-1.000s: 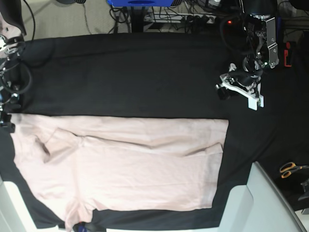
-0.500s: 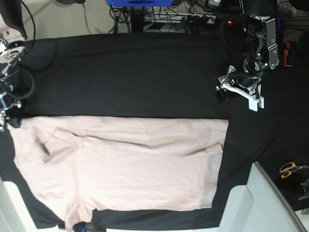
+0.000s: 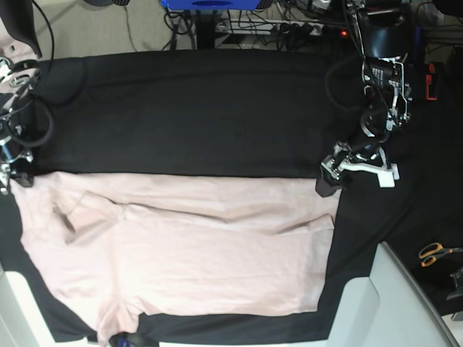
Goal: Fold the T-shirt properly
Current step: 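Lower both grippers and grasp the shirt edge again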
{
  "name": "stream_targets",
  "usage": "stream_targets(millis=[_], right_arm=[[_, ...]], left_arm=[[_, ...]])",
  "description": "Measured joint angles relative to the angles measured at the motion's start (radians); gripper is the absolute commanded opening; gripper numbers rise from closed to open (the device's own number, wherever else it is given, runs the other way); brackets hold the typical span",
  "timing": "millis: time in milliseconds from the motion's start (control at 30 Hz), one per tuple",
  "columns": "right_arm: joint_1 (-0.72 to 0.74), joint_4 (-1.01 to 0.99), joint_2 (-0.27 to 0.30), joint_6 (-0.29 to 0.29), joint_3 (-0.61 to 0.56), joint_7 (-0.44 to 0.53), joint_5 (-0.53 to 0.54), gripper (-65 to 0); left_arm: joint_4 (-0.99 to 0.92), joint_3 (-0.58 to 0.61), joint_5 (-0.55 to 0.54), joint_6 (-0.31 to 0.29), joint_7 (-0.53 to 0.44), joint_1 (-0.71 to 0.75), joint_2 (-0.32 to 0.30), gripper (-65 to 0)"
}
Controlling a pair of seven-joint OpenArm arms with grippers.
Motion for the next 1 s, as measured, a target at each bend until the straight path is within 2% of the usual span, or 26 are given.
stream_targets(millis=[200, 367, 433, 467, 600, 767, 833, 1000], right_arm=[[-0.003, 0.0, 0.004, 0.0, 0.0, -0.018, 0.0, -64.4], [-0.006, 0.0, 0.004, 0.0, 0.0, -0.018, 0.0, -64.4], [-0.006, 0.0, 0.005, 0.0, 0.0, -0.018, 0.0, -64.4], [-0.006, 0.0, 0.004, 0.0, 0.0, -0.018, 0.0, -64.4], [-0.006, 0.0, 0.012, 0.0, 0.0, -0.024, -0.002, -64.4], [-0.006, 0.0, 0.017, 0.002, 0.0, -0.022, -0.001, -64.4], [-0.006, 0.0, 0.017, 0.002, 0.0, -0.023, 0.0, -64.4], [-0.006, 0.0, 0.017, 0.002, 0.0, -0.022, 0.0, -64.4]], left_arm=[[-0.042, 0.005, 0.016, 0.026, 0.005, -0.06, 0.003, -14.6], [0.031, 0.008, 0.036, 0.061, 0.053, -0.041, 0.01, -20.9], [0.078, 0.007, 0.038, 0.071, 0.062, -0.007, 0.013, -21.6], [0.101, -0.001, 0.034, 0.113, 0.063, 0.011, 0.016, -21.6], [0.188, -0.106, 0.045, 0.179, 0.066, 0.084, 0.011, -20.9], [0.253, -0.123, 0.041, 0.179, 0.068, 0.101, -0.004, -20.7], [0.253, -0.117, 0.039, 0.164, 0.076, 0.084, -0.009, -20.7], [0.215, -0.116, 0.04, 0.174, 0.071, 0.027, -0.022, -20.7]])
